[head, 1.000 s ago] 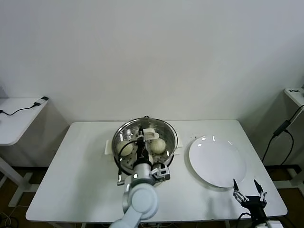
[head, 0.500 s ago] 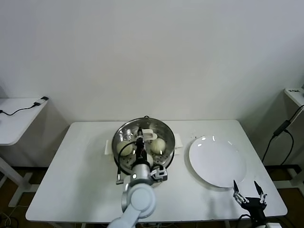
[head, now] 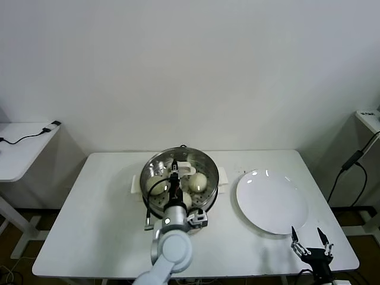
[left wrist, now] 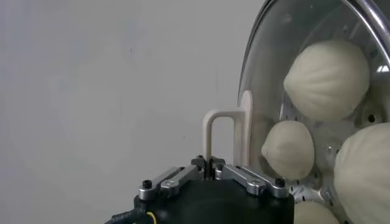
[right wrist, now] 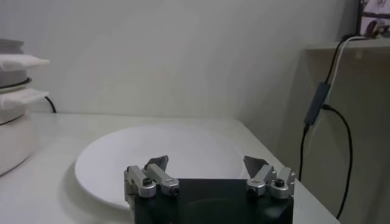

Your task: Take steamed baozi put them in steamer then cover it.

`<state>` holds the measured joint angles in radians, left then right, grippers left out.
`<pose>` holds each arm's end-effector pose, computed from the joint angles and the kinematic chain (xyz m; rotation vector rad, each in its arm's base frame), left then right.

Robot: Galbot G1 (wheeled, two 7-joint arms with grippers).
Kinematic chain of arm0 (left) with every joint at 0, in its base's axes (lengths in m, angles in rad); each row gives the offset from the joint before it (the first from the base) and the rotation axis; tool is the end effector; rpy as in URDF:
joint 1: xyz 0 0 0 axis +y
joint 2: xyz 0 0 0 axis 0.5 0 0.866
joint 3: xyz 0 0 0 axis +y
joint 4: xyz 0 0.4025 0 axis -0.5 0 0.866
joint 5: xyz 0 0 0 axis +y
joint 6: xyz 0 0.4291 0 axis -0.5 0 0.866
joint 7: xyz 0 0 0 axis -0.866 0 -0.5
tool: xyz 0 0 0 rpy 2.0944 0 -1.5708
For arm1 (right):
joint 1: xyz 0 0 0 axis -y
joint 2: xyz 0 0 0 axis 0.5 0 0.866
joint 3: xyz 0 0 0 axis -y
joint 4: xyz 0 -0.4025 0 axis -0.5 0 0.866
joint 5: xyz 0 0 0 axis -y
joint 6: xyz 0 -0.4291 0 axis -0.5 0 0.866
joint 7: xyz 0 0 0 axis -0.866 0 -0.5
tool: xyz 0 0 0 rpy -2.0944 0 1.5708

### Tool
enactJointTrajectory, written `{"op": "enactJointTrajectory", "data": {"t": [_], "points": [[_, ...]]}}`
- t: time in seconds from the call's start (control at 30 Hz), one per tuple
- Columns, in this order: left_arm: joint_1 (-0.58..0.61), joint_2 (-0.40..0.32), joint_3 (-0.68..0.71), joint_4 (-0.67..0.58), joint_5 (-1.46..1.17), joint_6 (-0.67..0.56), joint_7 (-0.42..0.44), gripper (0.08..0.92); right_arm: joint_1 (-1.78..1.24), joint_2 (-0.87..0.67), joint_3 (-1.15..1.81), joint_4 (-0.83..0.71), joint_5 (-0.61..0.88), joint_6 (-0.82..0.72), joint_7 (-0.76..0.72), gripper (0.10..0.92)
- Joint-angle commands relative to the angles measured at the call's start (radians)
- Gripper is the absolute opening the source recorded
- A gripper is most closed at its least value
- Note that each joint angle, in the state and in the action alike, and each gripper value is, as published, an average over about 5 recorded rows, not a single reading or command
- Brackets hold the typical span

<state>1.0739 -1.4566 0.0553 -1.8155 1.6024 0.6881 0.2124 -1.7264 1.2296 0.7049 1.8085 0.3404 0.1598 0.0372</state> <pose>0.3397 -0.1923 -0.3317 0.0885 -2.1789 -2.1462 0.1565 -0.1717 -0.4591 -0.1617 -2.9016 0.0901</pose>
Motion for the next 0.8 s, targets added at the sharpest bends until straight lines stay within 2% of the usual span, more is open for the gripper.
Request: {"op": "enactJointTrajectory", "data": {"t": [0.03, 0.27, 0.5, 0.7, 0.8], "points": [[0.001, 0.001, 0.000, -0.001, -0.021, -0.001, -0.005, 0.166, 0.003, 0.000, -0.001, 0.006, -0.002, -0.001, -0.004, 0.823], [0.022, 0.026, 0.008, -0.079, -0.050, 0.006, 0.027, 0.360, 0.009, -0.002, -0.007, 0.012, -0.003, -0.010, -0.011, 0.823], [0.054, 0.099, 0.019, -0.220, -0.140, 0.018, 0.022, 0.559, 0.016, 0.001, -0.021, 0.001, -0.012, -0.016, -0.012, 0.823], [0.139, 0.162, 0.004, -0.364, -0.292, -0.021, -0.077, 0.732, 0.031, -0.016, -0.039, 0.002, 0.021, 0.005, -0.005, 0.823], [0.217, 0.175, -0.054, -0.398, -0.425, -0.142, -0.220, 0.798, 0.034, -0.027, -0.047, 0.011, 0.021, 0.038, -0.038, 0.823]]}}
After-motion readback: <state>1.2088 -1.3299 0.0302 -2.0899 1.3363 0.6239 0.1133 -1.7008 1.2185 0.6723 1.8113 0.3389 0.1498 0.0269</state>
